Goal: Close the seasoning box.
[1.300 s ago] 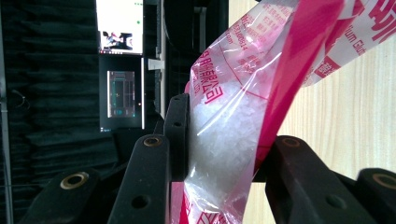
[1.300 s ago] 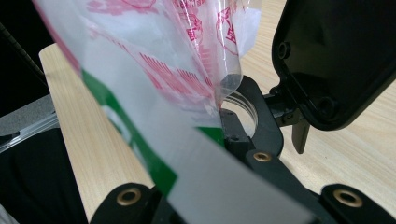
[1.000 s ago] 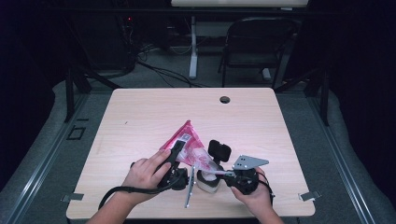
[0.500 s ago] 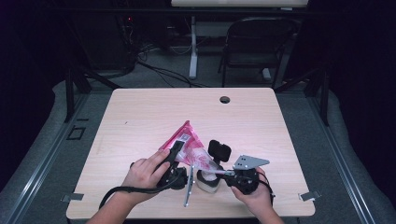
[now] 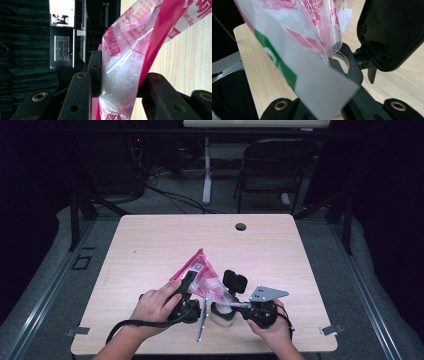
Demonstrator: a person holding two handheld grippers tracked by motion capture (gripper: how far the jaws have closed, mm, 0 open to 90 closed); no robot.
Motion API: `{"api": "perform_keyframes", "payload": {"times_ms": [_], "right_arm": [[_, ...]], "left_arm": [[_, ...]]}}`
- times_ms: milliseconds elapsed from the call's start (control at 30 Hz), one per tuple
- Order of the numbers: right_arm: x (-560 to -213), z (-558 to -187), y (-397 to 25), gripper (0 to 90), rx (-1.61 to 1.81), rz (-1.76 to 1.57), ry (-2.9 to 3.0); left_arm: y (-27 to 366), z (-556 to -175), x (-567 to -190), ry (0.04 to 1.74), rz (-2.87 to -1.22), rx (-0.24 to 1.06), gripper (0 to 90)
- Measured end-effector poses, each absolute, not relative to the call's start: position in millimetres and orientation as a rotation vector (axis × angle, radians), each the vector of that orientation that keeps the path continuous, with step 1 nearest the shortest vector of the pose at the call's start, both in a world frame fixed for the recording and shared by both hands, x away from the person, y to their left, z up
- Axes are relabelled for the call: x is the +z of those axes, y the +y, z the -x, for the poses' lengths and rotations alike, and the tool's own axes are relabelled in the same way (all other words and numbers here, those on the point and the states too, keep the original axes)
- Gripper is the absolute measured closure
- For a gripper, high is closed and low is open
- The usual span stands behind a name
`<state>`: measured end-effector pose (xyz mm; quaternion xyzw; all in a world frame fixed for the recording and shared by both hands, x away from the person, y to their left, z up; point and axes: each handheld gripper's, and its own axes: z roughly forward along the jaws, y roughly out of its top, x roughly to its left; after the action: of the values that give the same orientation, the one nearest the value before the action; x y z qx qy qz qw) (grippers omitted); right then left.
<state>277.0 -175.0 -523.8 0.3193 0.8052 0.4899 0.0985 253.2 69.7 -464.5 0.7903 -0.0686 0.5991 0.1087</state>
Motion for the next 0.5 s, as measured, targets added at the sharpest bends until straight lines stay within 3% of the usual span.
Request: {"api": "perform_keyframes", "payload": {"times_ms": [500], "right_arm": [[-523.7, -277.0, -175.0, 90.0, 1.450, -0.944, 2.380]], "left_arm": [[69.6, -253.2, -464.3, -0.200, -2.325, 1.759, 69.8]]}}
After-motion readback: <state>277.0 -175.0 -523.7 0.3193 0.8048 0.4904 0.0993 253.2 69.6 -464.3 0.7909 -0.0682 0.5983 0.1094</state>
